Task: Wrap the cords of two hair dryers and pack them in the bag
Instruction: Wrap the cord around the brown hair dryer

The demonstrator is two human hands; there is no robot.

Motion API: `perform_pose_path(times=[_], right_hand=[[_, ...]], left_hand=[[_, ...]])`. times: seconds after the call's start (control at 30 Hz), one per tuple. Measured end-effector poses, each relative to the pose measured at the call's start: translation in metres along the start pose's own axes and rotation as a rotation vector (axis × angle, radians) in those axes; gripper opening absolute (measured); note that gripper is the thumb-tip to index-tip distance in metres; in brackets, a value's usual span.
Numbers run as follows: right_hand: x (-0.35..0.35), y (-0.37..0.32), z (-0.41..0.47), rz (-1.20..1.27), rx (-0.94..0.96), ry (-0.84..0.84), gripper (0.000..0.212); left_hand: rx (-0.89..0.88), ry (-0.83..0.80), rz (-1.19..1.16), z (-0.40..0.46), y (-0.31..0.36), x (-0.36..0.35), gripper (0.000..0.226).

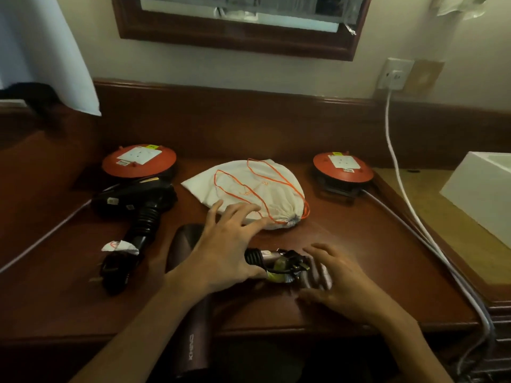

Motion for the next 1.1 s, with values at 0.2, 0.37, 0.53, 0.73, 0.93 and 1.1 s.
perform_pose_path(times=[0.2,0.37,0.53,0.73,0.93,1.1], right_hand=[[0.004,-0.087,0.039,0.099,0.247,-0.072,0.072],[-0.014,-0.091,0.059,0.086,0.166,-0.028,0.039],[-0.013,-0.098,0.057,-0.054,0.1,-0.002,0.036],[-0.023,-0.123,0.077,0.133,0.172,-0.078,0.097],[-0.038,-0.12,0.081,0.098,0.174,-0.069,0.106],[-0.029,-0.089,0.058,0.129,0.131,-0.017,0.104]], left_hand=[[-0.003,0.233,-0.663,-0.003,-0.031,0.027,0.043],[0.176,0.35,-0.617,-0.02,-0.06,0.044,0.03],[0.517,-0.004,-0.378,-0.074,-0.095,0.009,0.072],[0.579,0.032,-0.194,-0.085,-0.095,-0.022,0.082],[0.513,0.118,-0.114,-0.077,-0.094,-0.026,0.081],[0.399,0.207,-0.212,-0.059,-0.067,-0.03,0.079]])
Point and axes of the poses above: each hand's wrist, its own z-axis towards the middle knuckle, its own x-axis out of the back of the hand, y = z × x, the point moved 6 cm from there along z, towards the middle knuckle, and after that the axes turned 5 degrees about -y, right-handed, at the moved point
